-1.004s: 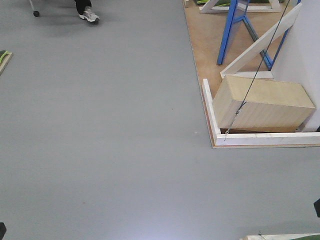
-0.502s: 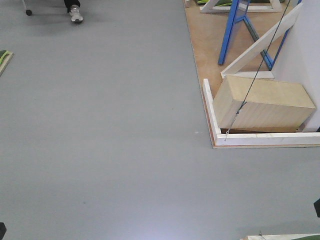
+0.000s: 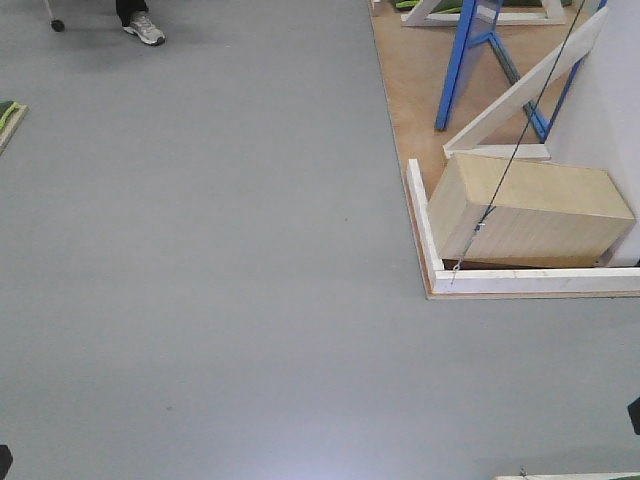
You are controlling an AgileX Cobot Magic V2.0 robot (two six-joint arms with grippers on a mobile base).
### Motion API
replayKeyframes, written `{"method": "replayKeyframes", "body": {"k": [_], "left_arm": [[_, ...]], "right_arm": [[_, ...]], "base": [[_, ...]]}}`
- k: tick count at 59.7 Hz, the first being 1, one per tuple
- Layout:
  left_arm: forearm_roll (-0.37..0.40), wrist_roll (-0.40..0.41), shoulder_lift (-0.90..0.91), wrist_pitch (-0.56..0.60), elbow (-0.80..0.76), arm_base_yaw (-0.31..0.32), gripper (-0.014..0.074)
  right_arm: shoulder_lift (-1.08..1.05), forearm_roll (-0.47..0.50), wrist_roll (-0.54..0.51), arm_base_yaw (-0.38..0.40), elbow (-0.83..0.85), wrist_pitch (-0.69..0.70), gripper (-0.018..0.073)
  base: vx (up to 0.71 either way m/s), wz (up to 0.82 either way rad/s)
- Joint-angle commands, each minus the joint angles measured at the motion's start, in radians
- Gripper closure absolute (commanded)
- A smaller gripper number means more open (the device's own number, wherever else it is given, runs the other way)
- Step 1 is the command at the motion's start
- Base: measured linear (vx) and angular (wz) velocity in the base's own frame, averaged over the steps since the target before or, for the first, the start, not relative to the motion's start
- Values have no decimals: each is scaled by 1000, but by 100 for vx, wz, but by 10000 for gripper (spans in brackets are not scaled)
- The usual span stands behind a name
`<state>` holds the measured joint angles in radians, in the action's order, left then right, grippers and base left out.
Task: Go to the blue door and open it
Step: 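Drive the base forward toward the blue-framed door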
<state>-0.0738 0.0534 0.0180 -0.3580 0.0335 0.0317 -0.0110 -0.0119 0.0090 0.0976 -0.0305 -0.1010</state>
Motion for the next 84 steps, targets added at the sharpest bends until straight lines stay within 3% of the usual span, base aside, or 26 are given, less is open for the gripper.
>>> {"method": "replayKeyframes", "body": {"k": [1,84], "left_arm": [[-2,4,10,80,-32,1,526],[-2,4,10,80,-32,1,526]], "right_arm": [[-10,-3,-9,2,-9,82,564],[-10,-3,-9,2,-9,82,564]], "base": [[5,-1],[10,0]]}}
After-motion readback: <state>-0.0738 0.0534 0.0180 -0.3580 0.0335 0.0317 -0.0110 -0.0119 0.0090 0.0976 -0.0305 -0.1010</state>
